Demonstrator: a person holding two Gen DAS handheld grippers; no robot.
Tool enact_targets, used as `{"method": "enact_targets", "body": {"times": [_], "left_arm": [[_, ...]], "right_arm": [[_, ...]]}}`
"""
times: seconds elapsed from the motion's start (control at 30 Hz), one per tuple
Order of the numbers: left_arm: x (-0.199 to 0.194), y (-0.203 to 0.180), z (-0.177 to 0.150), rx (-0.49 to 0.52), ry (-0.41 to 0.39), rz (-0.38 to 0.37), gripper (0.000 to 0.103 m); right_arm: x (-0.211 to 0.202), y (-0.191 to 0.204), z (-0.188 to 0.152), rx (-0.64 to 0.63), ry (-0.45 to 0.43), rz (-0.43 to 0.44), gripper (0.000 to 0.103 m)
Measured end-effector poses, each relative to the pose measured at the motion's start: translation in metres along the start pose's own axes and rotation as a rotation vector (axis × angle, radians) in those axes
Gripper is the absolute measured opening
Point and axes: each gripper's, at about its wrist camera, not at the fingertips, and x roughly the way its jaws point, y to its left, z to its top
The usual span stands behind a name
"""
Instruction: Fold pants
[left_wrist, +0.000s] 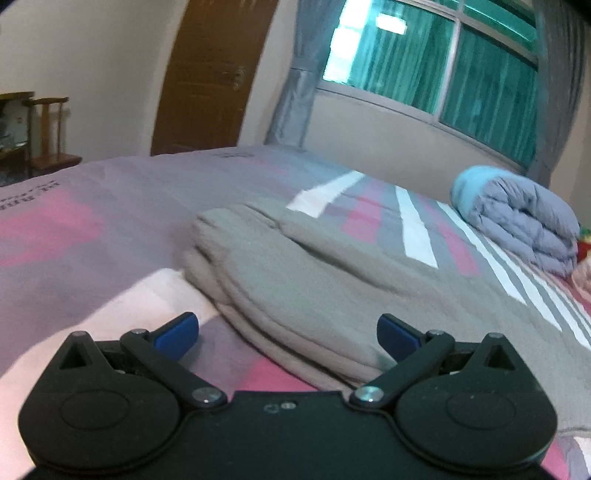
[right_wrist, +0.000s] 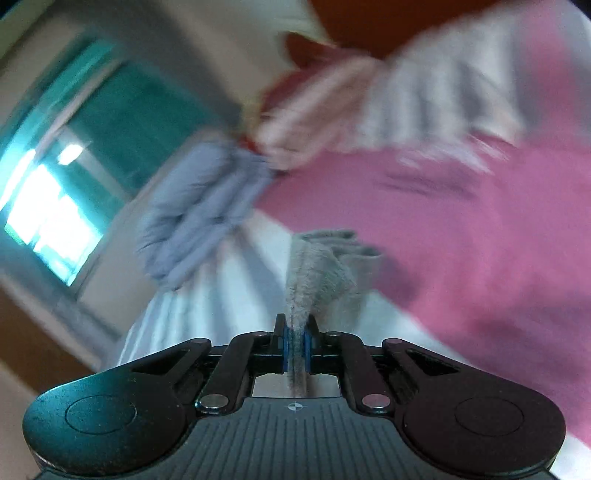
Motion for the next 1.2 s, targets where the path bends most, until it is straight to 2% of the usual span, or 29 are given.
{"method": "enact_targets", "body": {"times": [0.13, 0.27, 0.4, 0.43, 0.47, 0.5, 0.53, 0.57, 0.67, 0.8, 0.9, 0.97, 1.07, 1.13, 1.2], "left_arm": [[-0.008, 0.015, 0.003, -0.037, 0.001, 0.022, 0.097], [-0.018, 0.030, 0.006, -0.047, -0.008, 0.039, 0.097], [-0.020, 0.047, 0.007, -0.108, -0.003, 0.069, 0.097], [-0.019, 0.051, 0.007, -0.125, 0.003, 0.073, 0.097], [-0.019, 0.055, 0.007, -0.139, 0.006, 0.077, 0.097], [-0.019, 0.058, 0.006, -0.155, 0.008, 0.076, 0.097], [-0.020, 0.060, 0.006, -0.166, 0.007, 0.072, 0.097], [-0.021, 0.061, 0.006, -0.170, 0.006, 0.069, 0.097], [-0.016, 0.059, 0.006, -0.150, 0.012, 0.070, 0.097], [-0.014, 0.054, 0.005, -0.112, 0.023, 0.067, 0.097], [-0.016, 0.055, 0.004, -0.123, 0.021, 0.064, 0.097], [-0.016, 0.057, 0.003, -0.134, 0.020, 0.061, 0.097], [-0.014, 0.055, 0.003, -0.125, 0.025, 0.069, 0.097], [-0.013, 0.053, 0.004, -0.114, 0.028, 0.075, 0.097], [-0.013, 0.051, 0.004, -0.107, 0.029, 0.074, 0.097]], "right_arm": [[0.006, 0.089, -0.022, -0.173, -0.006, 0.126, 0.008], [0.023, 0.171, -0.079, -0.332, 0.066, 0.269, 0.008], [0.049, 0.224, -0.172, -0.489, 0.238, 0.381, 0.008], [0.056, 0.232, -0.205, -0.553, 0.309, 0.414, 0.009], [0.065, 0.236, -0.232, -0.610, 0.398, 0.429, 0.014], [0.077, 0.241, -0.260, -0.663, 0.531, 0.411, 0.016], [0.072, 0.245, -0.280, -0.728, 0.516, 0.391, 0.021], [0.061, 0.246, -0.285, -0.757, 0.439, 0.416, 0.026], [0.057, 0.244, -0.281, -0.709, 0.448, 0.436, 0.026], [0.048, 0.255, -0.276, -0.814, 0.392, 0.473, 0.026], [0.056, 0.257, -0.279, -0.817, 0.425, 0.479, 0.027], [0.052, 0.257, -0.282, -0.765, 0.504, 0.512, 0.028], [0.048, 0.255, -0.281, -0.676, 0.601, 0.665, 0.028], [0.044, 0.254, -0.277, -0.638, 0.576, 0.672, 0.028], [0.045, 0.251, -0.267, -0.595, 0.493, 0.609, 0.028]]}}
